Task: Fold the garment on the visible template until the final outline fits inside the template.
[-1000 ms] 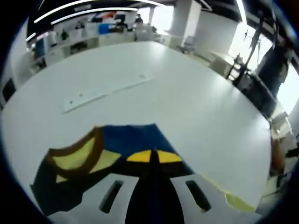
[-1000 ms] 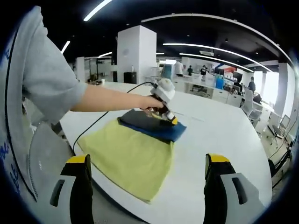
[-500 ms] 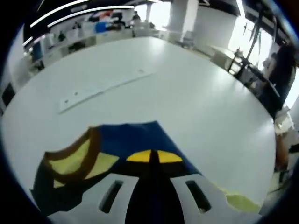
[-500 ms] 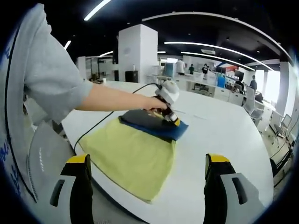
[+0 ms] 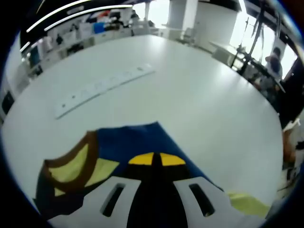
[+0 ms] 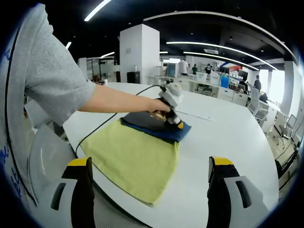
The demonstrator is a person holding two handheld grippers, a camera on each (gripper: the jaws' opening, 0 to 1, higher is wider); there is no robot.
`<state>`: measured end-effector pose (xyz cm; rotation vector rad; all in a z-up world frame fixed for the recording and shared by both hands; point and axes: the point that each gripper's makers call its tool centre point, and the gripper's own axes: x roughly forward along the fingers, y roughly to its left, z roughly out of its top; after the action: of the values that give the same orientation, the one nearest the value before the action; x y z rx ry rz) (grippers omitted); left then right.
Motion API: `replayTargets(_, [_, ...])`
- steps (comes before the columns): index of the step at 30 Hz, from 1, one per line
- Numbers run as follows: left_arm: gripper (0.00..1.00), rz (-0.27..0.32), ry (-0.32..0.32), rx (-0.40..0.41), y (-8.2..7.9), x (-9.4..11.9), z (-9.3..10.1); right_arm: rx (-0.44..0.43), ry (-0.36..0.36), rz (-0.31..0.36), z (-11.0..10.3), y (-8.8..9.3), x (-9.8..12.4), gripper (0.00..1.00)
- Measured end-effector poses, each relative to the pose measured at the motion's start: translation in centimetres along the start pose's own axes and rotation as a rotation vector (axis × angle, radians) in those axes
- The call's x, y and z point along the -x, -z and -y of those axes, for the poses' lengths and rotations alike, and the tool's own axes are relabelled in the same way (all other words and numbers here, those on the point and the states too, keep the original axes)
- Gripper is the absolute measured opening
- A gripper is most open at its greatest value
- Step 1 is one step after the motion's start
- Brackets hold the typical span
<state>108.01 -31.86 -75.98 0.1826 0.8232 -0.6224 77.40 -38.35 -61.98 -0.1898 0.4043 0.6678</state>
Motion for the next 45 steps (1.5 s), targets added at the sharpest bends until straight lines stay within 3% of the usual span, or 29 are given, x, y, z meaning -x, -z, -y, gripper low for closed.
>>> replayTargets(15, [0.07, 0.063, 0.02, 0.005, -1.4, 0.9, -0.1, 0.013, -0.007, 0.008, -0.2, -0.3, -0.1, 1.0])
replayTargets(26, [0.14, 0.114, -0.005, 0.044, -2.3, 3.4, -2.4, 0.026, -0.027, 0.03, -0.7, -1.1, -0.4, 1.0])
replayTargets(33, [0.1, 0.098, -0.03, 0.068, -0.8, 4.4, -4.1, 0.04, -0.045, 0.033, -1.3, -1.3, -0.5, 1.0])
replayTargets(45, [0.1, 0.058, -0.053, 0.131, 2.9, 4.9, -4.6, 0.045, -0.053, 0.022, -1.5, -1.1, -0.8, 1.0])
